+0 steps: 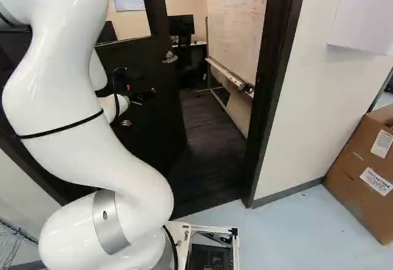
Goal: Open the door and move inside
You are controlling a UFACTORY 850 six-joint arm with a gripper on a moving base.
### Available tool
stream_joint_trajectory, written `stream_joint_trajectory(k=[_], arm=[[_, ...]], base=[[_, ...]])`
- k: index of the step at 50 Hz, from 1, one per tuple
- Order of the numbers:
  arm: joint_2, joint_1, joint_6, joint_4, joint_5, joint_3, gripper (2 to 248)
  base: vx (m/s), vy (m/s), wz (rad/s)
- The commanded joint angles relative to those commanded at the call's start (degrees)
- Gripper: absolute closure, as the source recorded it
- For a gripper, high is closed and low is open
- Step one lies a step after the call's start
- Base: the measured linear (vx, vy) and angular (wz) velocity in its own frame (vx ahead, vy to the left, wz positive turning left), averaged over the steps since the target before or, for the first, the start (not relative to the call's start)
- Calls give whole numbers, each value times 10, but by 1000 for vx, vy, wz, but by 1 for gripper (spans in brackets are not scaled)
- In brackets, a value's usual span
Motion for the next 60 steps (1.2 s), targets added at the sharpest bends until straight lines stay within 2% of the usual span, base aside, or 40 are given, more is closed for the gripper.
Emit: stream_joint_trajectory(k=[24,60], arm=[[-15,10,0,-24,0,-18,3],[-57,4,0,-70,12,-67,3]], base=[[0,0,0],[0,0,0]])
